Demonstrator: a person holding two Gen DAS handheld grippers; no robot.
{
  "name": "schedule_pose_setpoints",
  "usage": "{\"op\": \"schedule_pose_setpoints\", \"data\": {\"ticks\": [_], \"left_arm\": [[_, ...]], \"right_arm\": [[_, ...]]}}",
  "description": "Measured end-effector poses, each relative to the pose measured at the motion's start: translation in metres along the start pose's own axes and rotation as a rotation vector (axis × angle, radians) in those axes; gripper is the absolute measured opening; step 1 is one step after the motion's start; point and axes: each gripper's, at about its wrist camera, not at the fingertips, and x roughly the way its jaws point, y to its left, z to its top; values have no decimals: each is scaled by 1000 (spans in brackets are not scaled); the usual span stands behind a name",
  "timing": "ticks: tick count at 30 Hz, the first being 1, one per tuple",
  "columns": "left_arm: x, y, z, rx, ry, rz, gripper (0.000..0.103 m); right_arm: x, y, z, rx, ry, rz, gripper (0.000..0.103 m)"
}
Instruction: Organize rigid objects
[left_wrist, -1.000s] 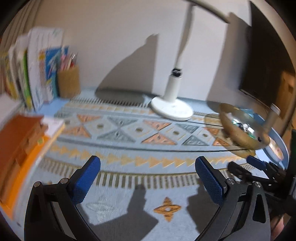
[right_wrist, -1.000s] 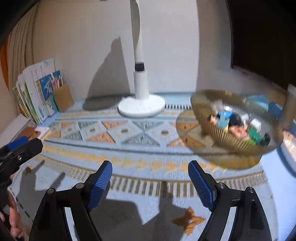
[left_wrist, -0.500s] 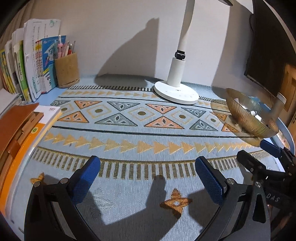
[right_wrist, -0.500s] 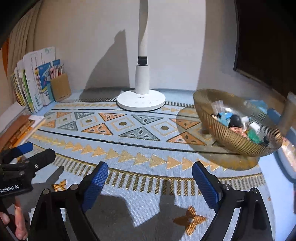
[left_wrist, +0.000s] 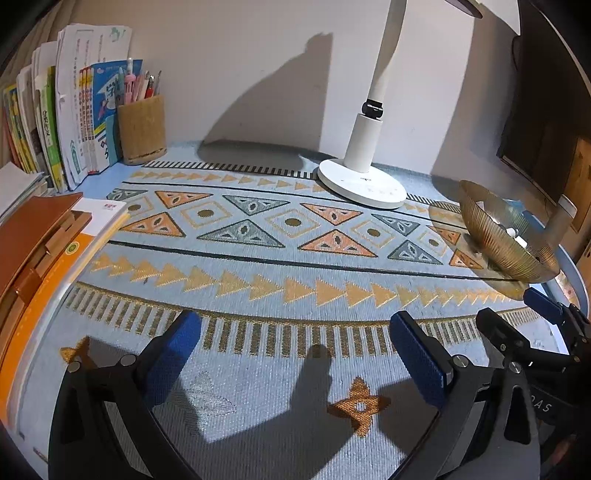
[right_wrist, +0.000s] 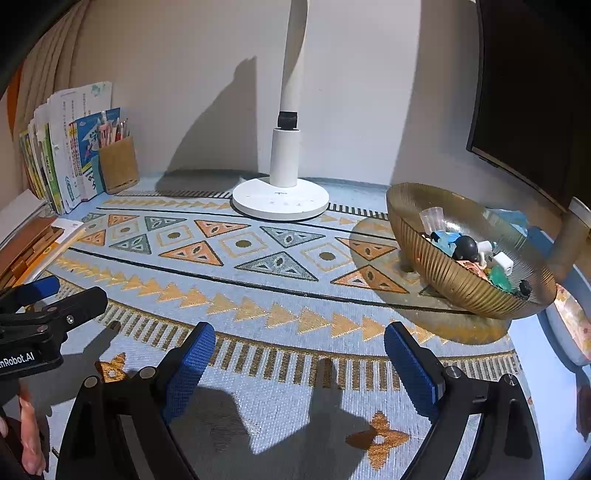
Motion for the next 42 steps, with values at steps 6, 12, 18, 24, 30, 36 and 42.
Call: {"op": "schedule_pose_setpoints", "data": {"ticks": [6, 12, 18, 24, 30, 36, 42], "left_arm": [[2, 2, 0, -8, 8, -2, 102], [3, 3, 0, -8, 15, -3, 102], [6, 4, 1, -7, 24, -3, 102], [7, 4, 1, -6, 29, -2, 102], [11, 4, 0, -1, 53, 13, 102], [16, 4, 0, -8, 82, 39, 102], [33, 7, -1, -29, 175, 75, 102]], "right_arm": [[2, 1, -1, -1, 16, -35, 92], [3, 1, -1, 1, 13, -44, 92], [1, 2, -1, -5, 5, -43, 102], [1, 5, -1, -26, 6, -37, 102], [2, 5, -2, -19, 14, -38, 102], [7, 5, -2, -18, 34, -32, 102], [27, -1, -1, 16, 145, -4, 103]]}}
